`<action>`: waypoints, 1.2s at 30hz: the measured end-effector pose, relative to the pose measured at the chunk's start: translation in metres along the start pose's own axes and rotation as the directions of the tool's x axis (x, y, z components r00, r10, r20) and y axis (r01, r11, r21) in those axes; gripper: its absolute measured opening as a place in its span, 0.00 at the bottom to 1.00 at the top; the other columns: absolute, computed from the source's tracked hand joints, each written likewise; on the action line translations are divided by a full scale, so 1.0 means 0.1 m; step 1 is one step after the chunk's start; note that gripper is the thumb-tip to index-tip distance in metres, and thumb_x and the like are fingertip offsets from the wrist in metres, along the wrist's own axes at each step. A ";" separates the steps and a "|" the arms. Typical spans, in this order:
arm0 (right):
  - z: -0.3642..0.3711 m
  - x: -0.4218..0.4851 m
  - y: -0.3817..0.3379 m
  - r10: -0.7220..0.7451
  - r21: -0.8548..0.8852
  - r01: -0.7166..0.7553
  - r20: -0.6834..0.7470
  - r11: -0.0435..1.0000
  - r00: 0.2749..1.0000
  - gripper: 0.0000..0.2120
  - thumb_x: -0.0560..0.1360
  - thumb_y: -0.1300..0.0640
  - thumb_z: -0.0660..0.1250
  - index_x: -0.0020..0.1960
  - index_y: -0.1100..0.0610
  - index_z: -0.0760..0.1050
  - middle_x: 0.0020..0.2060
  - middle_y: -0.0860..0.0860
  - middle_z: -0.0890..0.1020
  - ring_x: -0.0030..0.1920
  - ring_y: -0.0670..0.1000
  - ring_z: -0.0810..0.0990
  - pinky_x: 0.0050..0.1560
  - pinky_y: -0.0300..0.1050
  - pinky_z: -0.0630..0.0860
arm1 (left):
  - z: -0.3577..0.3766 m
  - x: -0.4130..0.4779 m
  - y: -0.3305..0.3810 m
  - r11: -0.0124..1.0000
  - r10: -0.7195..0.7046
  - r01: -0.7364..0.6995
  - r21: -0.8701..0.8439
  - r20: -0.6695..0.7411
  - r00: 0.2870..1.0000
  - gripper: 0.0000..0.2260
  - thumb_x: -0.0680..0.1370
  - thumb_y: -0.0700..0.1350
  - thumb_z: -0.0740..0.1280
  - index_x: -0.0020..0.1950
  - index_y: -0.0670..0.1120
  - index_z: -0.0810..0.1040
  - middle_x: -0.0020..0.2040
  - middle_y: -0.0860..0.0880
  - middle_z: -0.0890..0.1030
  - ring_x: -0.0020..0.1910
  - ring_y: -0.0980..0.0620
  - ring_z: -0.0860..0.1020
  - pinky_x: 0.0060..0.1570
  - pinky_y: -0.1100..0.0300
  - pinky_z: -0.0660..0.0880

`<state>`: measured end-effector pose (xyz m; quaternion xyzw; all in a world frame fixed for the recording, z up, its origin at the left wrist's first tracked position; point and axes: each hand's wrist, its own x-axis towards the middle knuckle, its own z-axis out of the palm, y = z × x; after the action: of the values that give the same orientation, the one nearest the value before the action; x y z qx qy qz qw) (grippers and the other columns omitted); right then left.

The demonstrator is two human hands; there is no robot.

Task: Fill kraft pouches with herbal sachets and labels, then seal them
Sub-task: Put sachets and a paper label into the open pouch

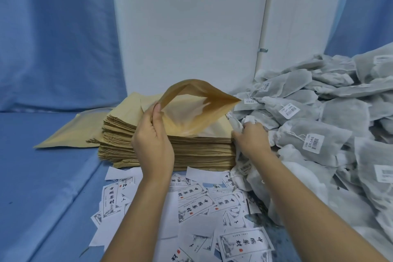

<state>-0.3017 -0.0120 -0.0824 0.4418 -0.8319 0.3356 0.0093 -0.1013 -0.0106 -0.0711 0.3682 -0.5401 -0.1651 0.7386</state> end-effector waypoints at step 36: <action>-0.65 -0.44 -0.39 -0.118 0.739 -0.265 0.421 0.620 0.899 0.11 0.76 0.67 0.63 0.41 0.57 0.81 0.31 0.50 0.80 0.32 0.48 0.78 0.34 0.39 0.76 | 0.08 -0.12 -0.16 0.994 -0.012 -0.011 0.110 0.210 0.978 0.17 0.81 0.47 0.57 0.63 0.40 0.77 0.58 0.46 0.80 0.58 0.50 0.77 0.59 0.57 0.72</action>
<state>-0.2640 0.0416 -0.0244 0.4286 -0.6008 0.5567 -0.3813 -0.1106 -0.0167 -0.0891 0.3892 -0.6233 -0.1730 0.6558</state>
